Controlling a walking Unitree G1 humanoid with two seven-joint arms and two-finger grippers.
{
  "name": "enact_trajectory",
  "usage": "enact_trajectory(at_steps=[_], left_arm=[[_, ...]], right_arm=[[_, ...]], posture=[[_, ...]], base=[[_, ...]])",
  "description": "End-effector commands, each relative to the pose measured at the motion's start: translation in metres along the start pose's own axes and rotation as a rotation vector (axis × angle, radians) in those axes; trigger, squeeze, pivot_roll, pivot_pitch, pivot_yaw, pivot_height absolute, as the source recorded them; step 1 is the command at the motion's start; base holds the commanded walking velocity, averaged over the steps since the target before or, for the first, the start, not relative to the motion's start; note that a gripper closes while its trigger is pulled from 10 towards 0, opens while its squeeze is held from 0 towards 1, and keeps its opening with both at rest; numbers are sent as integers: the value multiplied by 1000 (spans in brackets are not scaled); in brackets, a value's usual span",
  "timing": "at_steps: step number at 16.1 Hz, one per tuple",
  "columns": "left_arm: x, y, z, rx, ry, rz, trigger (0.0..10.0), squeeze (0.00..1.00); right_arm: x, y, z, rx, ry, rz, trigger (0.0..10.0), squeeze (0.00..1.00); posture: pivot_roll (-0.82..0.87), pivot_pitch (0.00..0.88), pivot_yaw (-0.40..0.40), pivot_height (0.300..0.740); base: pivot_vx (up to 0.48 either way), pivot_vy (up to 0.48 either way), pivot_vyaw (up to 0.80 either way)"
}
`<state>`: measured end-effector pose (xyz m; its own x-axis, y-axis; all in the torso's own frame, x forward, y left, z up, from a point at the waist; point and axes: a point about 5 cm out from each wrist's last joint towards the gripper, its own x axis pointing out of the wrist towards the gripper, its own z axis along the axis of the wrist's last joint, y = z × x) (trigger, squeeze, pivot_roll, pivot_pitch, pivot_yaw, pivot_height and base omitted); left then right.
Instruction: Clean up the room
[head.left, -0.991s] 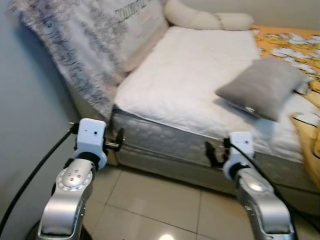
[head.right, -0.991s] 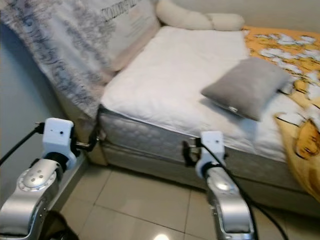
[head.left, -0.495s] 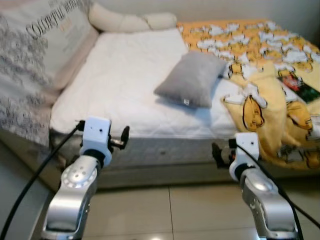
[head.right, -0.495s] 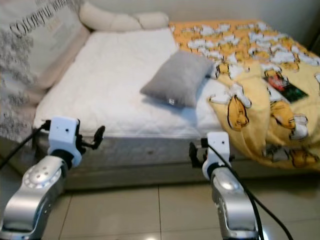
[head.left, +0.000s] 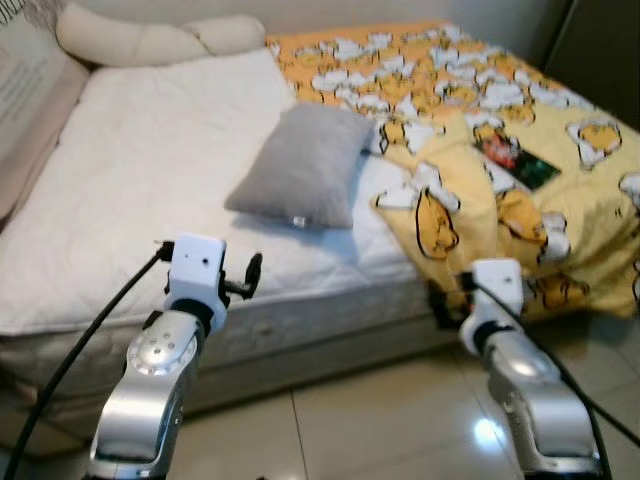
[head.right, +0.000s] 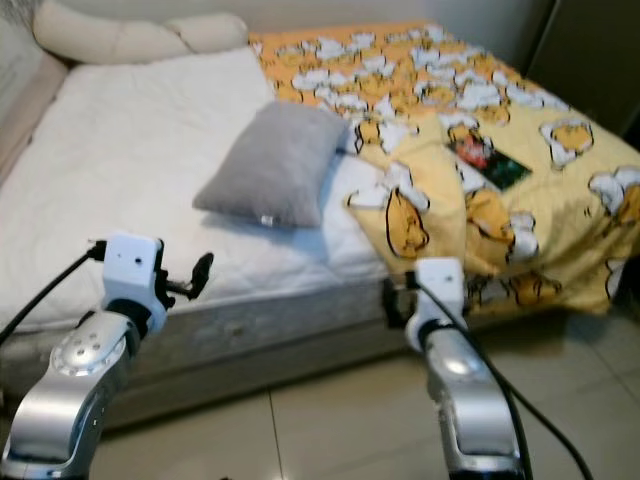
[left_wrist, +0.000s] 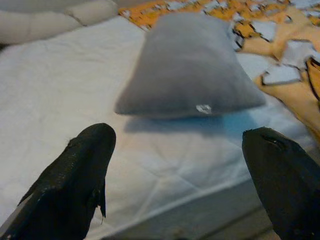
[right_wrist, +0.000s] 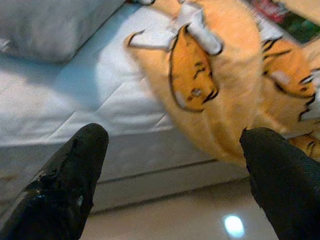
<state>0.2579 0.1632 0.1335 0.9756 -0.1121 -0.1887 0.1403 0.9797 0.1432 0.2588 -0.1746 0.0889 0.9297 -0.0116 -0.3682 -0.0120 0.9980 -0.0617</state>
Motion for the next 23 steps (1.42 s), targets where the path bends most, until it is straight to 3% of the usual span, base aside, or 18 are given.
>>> enact_trajectory(at_steps=[1,19,21,23], left_arm=[[-2,9,1,10,-1,34,10000,0],[1,11,3,18,-2,35,10000,0],[1,10,3,20,-3,33,10000,0],[1,11,3,21,-3,34,10000,0]], right_arm=[[2,10,5,-11,-22,25,10000,0],[8,9,18,-28,-92,19,10000,0],[9,6,19,-112,-105,-7,10000,0],[10,6,20,-123,-120,-14,10000,0]], posture=[[16,0,28,740],[14,0,32,740],[12,0,33,740],[13,0,32,740]], base=[[330,0,0],[329,0,0],[326,0,0],[326,0,0]])
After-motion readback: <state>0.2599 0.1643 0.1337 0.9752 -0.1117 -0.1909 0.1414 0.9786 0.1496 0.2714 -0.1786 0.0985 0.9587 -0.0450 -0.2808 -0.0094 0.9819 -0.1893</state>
